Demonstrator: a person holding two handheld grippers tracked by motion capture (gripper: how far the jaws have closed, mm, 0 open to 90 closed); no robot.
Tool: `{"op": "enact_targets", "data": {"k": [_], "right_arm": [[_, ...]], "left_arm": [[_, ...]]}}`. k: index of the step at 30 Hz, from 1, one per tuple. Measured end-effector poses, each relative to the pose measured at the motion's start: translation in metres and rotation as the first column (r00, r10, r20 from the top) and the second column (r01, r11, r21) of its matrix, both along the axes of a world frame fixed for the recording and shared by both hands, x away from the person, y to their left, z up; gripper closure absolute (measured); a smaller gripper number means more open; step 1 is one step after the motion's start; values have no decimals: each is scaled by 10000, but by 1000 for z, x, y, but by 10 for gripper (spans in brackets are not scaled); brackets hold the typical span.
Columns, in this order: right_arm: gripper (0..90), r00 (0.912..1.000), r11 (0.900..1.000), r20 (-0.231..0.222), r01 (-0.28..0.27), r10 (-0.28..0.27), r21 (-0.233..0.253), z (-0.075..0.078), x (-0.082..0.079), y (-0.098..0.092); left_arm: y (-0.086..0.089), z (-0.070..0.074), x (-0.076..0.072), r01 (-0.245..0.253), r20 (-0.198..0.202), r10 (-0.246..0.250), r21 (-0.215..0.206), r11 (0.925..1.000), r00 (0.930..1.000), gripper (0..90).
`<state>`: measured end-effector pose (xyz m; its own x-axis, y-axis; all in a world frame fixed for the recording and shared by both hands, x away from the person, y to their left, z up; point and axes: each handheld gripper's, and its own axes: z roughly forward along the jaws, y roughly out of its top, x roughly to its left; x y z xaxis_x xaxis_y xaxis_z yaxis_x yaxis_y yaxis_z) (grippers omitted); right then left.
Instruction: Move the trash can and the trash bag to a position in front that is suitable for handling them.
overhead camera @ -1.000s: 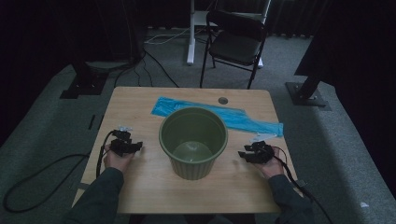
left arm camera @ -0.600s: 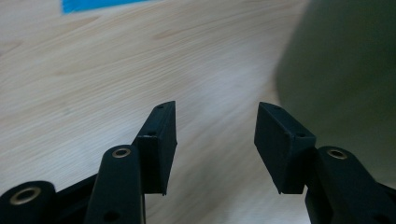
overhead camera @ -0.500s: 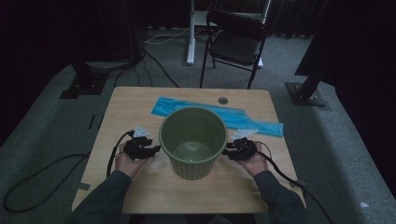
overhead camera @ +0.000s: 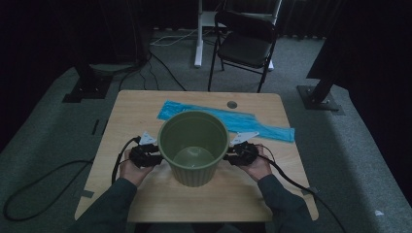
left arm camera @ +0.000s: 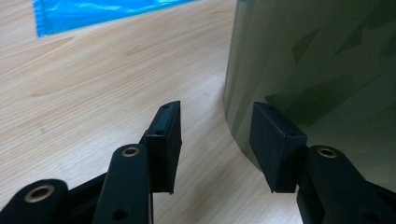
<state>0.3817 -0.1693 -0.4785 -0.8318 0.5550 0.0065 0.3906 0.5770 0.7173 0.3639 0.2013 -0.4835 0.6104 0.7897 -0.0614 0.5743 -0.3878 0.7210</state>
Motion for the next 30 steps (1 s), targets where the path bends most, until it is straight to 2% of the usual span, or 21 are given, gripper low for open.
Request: {"op": "enact_targets", "data": {"k": [3, 9, 15, 19, 23, 28, 30], "right_arm": [[619, 10000, 10000, 69, 8, -8, -39, 0, 6, -1], [619, 9966, 9965, 292, 781, -773, -281, -3, 25, -22], [612, 9854, 9832, 490, 1663, -1630, -756, -12, 49, -41], [604, 9755, 9678, 577, 2180, -2122, -1259, -18, 64, -51], [606, 9622, 9521, 461, 2723, -2685, -1393, -25, 81, -61], [605, 9429, 9219, 520, 3325, -3289, -1987, -36, 99, -68], [599, 9379, 9186, 491, 3462, -3433, -1908, -37, 104, -70]], "left_arm": [[4, 0, 1, -39, 40, 39, -9, 10000, 10000, 524], [13, -2, 4, -301, -31, 301, 19, 9995, 9995, 512], [17, -3, 6, -445, -39, 445, -90, 9990, 9990, 505], [16, -4, 7, -427, -79, 427, 39, 9991, 9991, 501], [16, -5, 6, -373, -117, 374, 44, 9993, 9992, 501], [16, -5, 6, -331, -138, 333, 85, 9994, 9994, 501], [16, -5, 6, -299, -151, 300, 83, 9995, 9994, 499]]}}
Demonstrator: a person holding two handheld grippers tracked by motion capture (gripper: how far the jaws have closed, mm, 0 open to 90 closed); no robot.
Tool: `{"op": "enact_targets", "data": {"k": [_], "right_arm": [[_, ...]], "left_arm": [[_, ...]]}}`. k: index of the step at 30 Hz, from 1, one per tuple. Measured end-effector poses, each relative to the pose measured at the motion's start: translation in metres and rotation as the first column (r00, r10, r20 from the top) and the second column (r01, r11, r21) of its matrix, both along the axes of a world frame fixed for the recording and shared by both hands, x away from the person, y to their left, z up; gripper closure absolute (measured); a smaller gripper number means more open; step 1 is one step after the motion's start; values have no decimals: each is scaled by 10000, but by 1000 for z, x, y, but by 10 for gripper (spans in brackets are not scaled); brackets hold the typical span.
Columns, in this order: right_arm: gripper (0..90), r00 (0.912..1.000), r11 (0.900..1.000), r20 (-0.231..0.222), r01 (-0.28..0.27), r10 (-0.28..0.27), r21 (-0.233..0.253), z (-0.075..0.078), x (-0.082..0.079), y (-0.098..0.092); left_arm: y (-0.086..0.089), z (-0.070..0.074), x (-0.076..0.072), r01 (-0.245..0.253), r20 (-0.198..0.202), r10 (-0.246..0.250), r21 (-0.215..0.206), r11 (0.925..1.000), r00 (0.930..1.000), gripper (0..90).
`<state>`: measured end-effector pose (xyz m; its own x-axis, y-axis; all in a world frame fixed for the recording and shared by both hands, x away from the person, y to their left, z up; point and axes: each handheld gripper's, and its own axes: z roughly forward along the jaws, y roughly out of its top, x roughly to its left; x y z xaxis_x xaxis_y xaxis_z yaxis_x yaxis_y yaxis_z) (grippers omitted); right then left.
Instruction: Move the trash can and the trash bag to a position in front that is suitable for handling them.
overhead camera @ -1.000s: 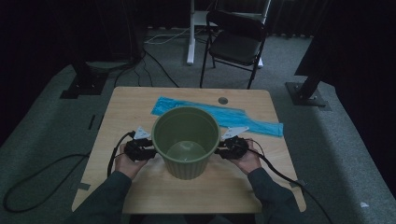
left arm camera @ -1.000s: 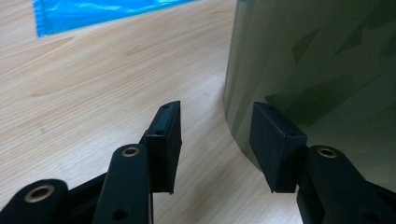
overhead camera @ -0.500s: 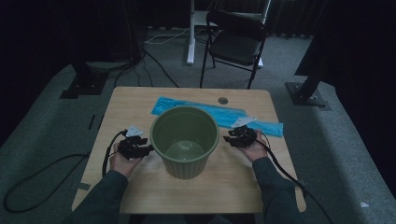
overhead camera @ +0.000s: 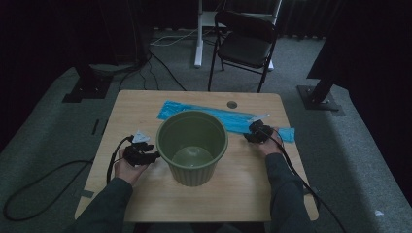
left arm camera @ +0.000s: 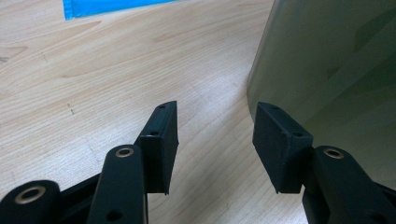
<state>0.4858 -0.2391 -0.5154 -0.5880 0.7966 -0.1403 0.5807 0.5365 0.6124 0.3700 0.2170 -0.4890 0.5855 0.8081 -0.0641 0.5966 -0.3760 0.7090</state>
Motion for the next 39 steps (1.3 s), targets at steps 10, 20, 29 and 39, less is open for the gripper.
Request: {"op": "enact_targets", "data": {"k": [10, 20, 29, 39], "right_arm": [[554, 9962, 9997, -850, 171, -183, -152, -7, 19, -4], [866, 9825, 9963, -1716, 795, -730, 312, -5, 25, -10], [898, 9800, 9985, -1928, 526, -488, 149, -3, 3, -12], [897, 9804, 10000, -1970, -97, 96, 4, -3, -56, -6]], "left_arm": [[-2, -1, 0, 92, 2, -92, 79, 9999, 10000, 496], [-4, -1, 0, 150, 9, -150, 245, 9996, 9999, 497], [-3, -1, 0, 130, 47, -131, 279, 9995, 9999, 497], [-6, 0, 0, 207, 101, -210, 301, 9993, 9997, 496]]}}
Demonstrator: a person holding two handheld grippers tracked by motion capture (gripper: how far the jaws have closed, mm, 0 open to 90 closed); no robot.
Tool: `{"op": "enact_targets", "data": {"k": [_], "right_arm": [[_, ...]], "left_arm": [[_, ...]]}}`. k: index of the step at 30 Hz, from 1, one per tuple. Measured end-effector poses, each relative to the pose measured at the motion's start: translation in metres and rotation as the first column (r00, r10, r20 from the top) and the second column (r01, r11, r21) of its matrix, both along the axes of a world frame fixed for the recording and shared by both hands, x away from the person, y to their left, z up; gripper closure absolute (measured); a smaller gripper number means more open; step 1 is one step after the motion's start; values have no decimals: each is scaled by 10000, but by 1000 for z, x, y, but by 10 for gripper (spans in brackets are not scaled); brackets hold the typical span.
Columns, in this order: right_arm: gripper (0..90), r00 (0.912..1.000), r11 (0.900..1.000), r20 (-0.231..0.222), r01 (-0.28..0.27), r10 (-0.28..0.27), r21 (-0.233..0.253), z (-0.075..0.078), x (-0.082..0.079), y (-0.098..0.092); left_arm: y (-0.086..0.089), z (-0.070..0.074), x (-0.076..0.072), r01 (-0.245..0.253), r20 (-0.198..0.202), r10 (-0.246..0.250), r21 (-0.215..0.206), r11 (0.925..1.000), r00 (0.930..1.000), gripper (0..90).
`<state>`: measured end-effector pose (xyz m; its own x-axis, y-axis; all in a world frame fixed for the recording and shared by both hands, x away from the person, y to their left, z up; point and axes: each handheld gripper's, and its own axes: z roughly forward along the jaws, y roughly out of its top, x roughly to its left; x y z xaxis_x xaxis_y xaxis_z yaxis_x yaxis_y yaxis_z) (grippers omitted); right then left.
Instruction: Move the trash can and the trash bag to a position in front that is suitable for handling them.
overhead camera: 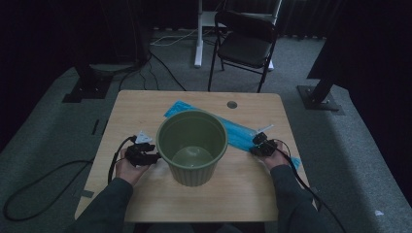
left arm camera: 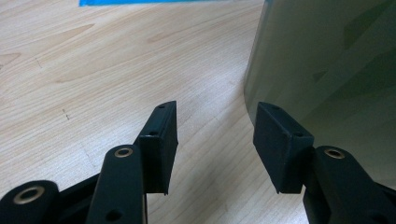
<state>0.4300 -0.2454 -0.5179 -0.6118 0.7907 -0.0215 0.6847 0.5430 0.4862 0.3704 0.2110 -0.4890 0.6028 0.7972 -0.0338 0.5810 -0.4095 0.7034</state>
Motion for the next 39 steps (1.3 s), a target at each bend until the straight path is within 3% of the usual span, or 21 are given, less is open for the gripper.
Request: {"op": "enact_targets", "data": {"k": [5, 16, 21, 22, 23, 24, 25, 26, 28, 33, 36, 39], "right_arm": [[897, 9999, 9999, -71, -131, 131, -44, 2, -21, 3], [894, 9887, 9887, -213, -1482, 1487, 227, 0, -81, 24], [893, 9854, 9855, -315, -1662, 1672, 331, 1, -93, 26], [860, 9840, 9837, -362, -1727, 1746, 500, 1, -98, 26], [860, 9840, 9837, -362, -1727, 1746, 500, 1, -98, 26], [771, 9816, 9803, -292, -1864, 1886, 651, 3, -101, 26], [771, 9816, 9803, -292, -1864, 1886, 651, 3, -101, 26], [710, 9826, 9792, -13, -1850, 1858, 837, 7, -101, 27], [680, 9813, 9757, 256, -1926, 1910, 1042, 14, -99, 27], [661, 9817, 9751, 672, -1853, 1781, 1218, 28, -90, 31], [650, 9813, 9782, 1144, -1684, 1547, 1218, 39, -79, 36], [650, 9814, 9788, 1233, -1625, 1472, 1246, 40, -74, 38]], "left_arm": [[-1, 0, 1, 6, 21, -6, -9, 10000, 10000, 496], [-2, 1, 1, 39, 84, -39, -41, 10000, 10000, 496], [-1, 1, 1, 36, 113, -35, -69, 10000, 9999, 496], [-1, 1, 1, 29, 119, -28, -81, 10000, 9999, 496], [-1, 1, 1, 29, 119, -28, -81, 10000, 9999, 496], [-1, 1, 2, 26, 123, -25, -63, 10000, 9999, 496], [-1, 1, 2, 26, 123, -25, -63, 10000, 9999, 496], [-1, 1, 2, 28, 115, -27, -87, 10000, 9999, 495], [-1, 1, 3, 30, 114, -29, -73, 10000, 9999, 496], [-4, 1, 4, 78, 132, -77, -91, 9999, 9999, 495], [-6, 1, 5, 146, 150, -145, -82, 9999, 9998, 494], [-6, 1, 5, 150, 156, -148, -91, 9998, 9998, 493]]}}
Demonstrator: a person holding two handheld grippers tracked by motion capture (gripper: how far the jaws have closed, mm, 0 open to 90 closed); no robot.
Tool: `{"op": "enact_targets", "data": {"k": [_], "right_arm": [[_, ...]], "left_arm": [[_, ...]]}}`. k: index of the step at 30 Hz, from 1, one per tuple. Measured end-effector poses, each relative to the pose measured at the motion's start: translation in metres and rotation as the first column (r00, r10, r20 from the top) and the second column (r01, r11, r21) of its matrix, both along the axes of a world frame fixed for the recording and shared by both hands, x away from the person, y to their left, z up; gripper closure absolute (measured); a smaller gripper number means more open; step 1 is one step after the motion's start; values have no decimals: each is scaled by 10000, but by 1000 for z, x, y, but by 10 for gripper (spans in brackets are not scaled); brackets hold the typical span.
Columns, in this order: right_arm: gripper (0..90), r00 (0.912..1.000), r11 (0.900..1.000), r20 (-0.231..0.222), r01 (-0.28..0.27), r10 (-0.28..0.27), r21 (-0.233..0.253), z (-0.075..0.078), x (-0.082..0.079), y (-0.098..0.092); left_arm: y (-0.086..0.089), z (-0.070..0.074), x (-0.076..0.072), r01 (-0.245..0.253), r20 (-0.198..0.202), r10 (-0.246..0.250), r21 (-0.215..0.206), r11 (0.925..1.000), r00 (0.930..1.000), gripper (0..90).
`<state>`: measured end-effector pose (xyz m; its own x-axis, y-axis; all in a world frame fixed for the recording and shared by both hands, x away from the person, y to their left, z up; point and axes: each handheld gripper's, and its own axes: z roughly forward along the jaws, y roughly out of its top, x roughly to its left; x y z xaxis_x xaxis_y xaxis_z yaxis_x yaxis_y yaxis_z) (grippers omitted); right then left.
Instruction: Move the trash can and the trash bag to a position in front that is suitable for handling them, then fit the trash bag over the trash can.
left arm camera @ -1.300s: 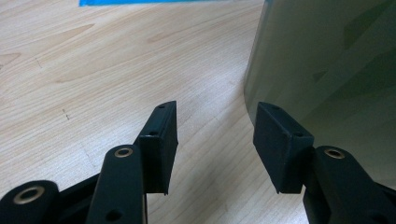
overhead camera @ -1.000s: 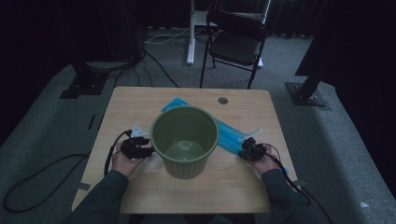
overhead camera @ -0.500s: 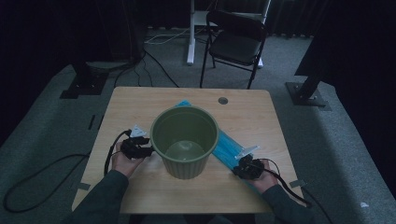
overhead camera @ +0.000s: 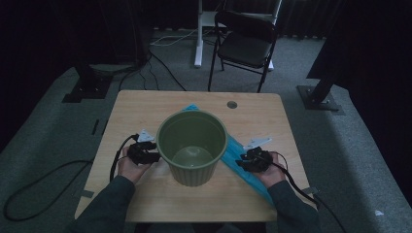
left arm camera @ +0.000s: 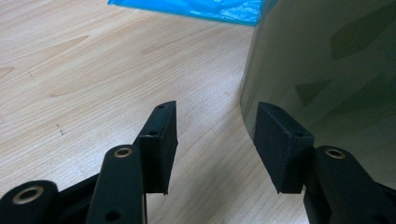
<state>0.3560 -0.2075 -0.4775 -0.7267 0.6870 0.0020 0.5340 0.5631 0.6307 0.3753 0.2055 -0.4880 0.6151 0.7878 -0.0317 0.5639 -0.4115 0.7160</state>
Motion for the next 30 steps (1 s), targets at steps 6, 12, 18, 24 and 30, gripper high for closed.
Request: {"op": "enact_targets", "data": {"k": [6, 12, 18, 24, 30], "right_arm": [[626, 9995, 9998, 239, 197, -196, -24, 1, 15, 6], [565, 9993, 9996, 351, 156, -148, -218, 5, 36, 12], [523, 9995, 9988, 127, 289, -284, -397, -1, 61, 11], [510, 9993, 9977, -55, 376, -379, -558, -8, 80, 10], [473, 9969, 9953, -349, 683, -709, -692, -19, 93, 9]], "left_arm": [[2, 1, 0, -3, 3, 3, 15, 10000, 10000, 493], [1, 1, 0, -18, 15, 18, 38, 10000, 10000, 493], [1, 1, 1, -16, -13, 16, 54, 10000, 10000, 492], [0, 0, 2, -1, -18, 1, 58, 10000, 10000, 491], [-2, -1, 2, 136, -55, -135, 118, 9998, 9999, 489]]}}
